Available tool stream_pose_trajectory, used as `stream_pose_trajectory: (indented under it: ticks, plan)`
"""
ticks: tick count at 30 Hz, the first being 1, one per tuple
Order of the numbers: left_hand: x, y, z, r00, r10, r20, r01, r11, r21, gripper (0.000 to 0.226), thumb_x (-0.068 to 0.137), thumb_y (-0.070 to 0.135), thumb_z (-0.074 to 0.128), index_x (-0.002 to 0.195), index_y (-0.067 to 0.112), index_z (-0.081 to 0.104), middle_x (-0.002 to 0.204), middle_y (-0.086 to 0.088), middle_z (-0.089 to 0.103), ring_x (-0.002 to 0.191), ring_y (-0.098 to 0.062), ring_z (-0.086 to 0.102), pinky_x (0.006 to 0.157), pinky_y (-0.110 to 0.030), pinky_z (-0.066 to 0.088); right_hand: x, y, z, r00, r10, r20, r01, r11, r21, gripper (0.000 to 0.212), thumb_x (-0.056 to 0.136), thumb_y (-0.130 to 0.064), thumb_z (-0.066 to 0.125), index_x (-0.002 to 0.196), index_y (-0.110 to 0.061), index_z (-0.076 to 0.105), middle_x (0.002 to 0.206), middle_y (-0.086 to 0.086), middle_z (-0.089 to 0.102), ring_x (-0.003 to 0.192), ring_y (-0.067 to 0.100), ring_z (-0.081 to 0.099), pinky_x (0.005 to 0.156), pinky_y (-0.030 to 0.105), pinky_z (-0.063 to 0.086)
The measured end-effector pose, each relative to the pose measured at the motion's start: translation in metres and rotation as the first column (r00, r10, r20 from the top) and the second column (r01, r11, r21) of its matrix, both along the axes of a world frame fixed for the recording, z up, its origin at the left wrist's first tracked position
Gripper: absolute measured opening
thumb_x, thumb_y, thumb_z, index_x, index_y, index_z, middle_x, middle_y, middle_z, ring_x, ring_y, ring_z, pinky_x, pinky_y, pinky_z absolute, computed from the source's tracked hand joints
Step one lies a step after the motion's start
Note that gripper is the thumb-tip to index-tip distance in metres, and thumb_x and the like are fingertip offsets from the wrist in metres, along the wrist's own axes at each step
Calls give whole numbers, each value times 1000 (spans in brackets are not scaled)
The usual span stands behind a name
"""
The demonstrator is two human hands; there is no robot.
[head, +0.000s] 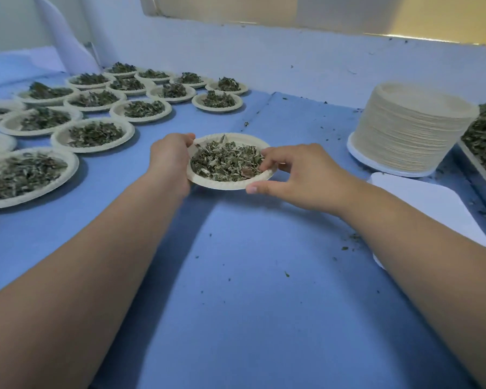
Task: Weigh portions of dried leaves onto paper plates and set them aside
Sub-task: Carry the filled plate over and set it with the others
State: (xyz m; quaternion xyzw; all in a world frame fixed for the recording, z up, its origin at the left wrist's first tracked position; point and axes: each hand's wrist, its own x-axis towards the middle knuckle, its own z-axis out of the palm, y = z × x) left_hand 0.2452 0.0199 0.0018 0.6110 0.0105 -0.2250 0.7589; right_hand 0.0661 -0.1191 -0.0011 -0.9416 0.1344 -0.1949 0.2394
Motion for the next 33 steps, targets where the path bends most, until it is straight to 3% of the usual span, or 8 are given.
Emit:
stream_pose_trajectory:
  ticks: [6,9,11,13,21,24,28,33]
  plan:
    - [39,1,-26,973,61,224,-98,983,157,25,97,8,47,114,10,65,115,-7,69,111,-29,65,101,-38,51,70,-15,-26,992,-115,45,118,991,-64,49,68,-71,77,83,-26,66,71,-16,58,72,-8,51,57,11,34]
    - [36,3,-33,947,95,306,-151,974,167,47,94,12,43,137,8,61,142,-12,60,132,-29,55,114,-46,42,107,-18,-39,988,-149,37,151,984,-97,51,70,-70,76,87,-23,67,83,-10,66,82,8,57,69,23,46]
    - [32,4,-34,928,88,361,-172,964,205,49,96,13,42,142,12,58,146,-4,57,136,-21,51,116,-35,37,132,-19,-44,984,-171,44,176,977,-123,53,71,-71,74,85,-21,68,84,-5,67,85,15,58,73,32,49]
    - [31,3,-35,917,102,385,-183,966,181,50,97,13,41,146,13,53,150,-1,53,138,-17,47,108,-22,30,157,-24,-46,982,-181,46,186,972,-143,53,73,-72,71,83,-20,66,81,-3,65,84,19,58,70,33,48]
    - [30,-6,-42,867,-6,498,-140,957,256,49,99,11,43,147,15,51,151,1,52,139,-13,44,98,-16,27,230,-45,-49,979,-201,-22,196,970,-140,54,77,-76,61,82,-23,50,78,-7,53,83,23,50,63,34,34]
    - [32,-10,-44,856,-28,517,-134,953,273,47,99,11,43,144,17,54,142,4,59,121,-4,51,82,-1,28,246,-48,-49,978,-206,-21,202,971,-126,56,79,-73,62,94,-21,51,90,-2,54,87,23,47,69,36,39]
    - [31,-12,-45,849,-50,526,-114,955,275,46,98,11,44,142,17,57,89,28,50,73,29,47,61,9,29,260,-47,-48,980,-196,-36,190,973,-129,56,79,-72,61,98,-20,51,92,-1,55,89,23,49,69,35,38]
    - [31,-14,-46,831,-85,550,-103,948,302,47,97,13,45,142,20,58,79,30,43,67,40,37,60,9,29,259,-49,-50,979,-203,-33,198,973,-118,64,75,-78,58,108,-23,50,99,-5,54,92,20,49,72,35,39]
